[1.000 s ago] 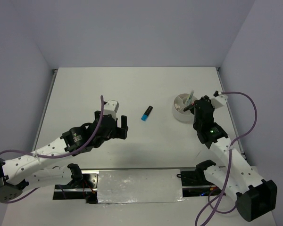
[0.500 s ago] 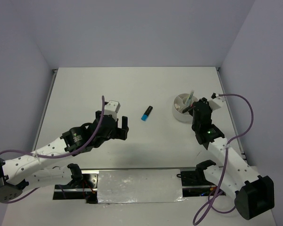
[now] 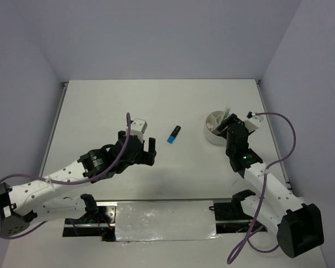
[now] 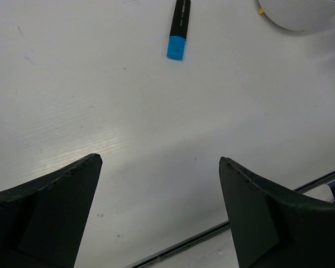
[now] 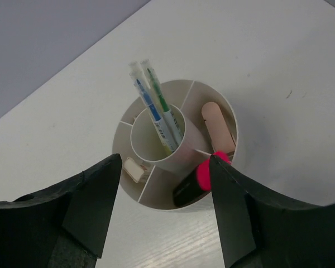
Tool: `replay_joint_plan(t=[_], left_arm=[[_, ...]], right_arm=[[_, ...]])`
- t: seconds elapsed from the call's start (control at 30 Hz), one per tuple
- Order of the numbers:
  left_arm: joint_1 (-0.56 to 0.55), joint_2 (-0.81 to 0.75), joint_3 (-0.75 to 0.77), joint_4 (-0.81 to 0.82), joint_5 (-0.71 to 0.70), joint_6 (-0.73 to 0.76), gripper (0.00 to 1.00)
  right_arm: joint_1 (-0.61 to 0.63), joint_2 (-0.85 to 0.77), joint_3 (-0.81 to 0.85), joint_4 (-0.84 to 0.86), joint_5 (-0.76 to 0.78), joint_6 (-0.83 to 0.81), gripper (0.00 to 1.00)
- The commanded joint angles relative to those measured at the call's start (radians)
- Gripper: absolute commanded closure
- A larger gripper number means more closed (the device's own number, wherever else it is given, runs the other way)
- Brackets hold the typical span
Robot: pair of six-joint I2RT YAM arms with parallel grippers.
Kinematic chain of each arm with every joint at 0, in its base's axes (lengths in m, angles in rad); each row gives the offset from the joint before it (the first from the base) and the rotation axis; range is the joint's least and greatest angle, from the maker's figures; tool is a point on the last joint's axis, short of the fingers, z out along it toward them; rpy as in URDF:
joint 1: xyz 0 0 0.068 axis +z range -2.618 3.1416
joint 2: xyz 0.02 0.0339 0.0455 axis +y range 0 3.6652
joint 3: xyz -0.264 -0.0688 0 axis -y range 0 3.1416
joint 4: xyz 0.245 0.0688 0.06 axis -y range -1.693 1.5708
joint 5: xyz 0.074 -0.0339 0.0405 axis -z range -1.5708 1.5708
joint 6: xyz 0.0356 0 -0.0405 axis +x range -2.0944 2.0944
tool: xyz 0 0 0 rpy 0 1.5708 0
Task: Sort the stationery into containers
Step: Pick up the pen from the center of the board.
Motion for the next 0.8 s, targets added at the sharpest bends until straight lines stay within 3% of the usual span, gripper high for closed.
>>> replay_joint_plan(t=[0.0, 0.1, 0.4, 0.7, 0.77], left_arm=[[0.001, 0.041, 0.026, 0.063, 0.014, 0.026, 0.01], [0.003, 0.087, 0.029, 0.101, 0.022, 0.029, 0.0], [0.109, 0.35, 0.112, 0.208, 0.141, 0.04, 0.01], [0.181, 0.862, 0.48, 0.129, 0.213, 0.178, 0.05], [0.189, 0.913, 0.531, 0.115, 0.22, 0.184, 0.05]], right_arm=[[-0.005, -0.018, 0.004, 0.036, 0.021, -0.008, 0.28], [-0.008, -0.036, 0.028, 0.005, 0.028, -0.022, 0.22], [-0.01, -0.134, 0.14, -0.14, -0.103, -0.07, 0.2], [-0.007, -0.157, 0.23, -0.268, -0.366, -0.156, 0.2], [-0.008, -0.171, 0.228, -0.271, -0.389, -0.168, 0.2]])
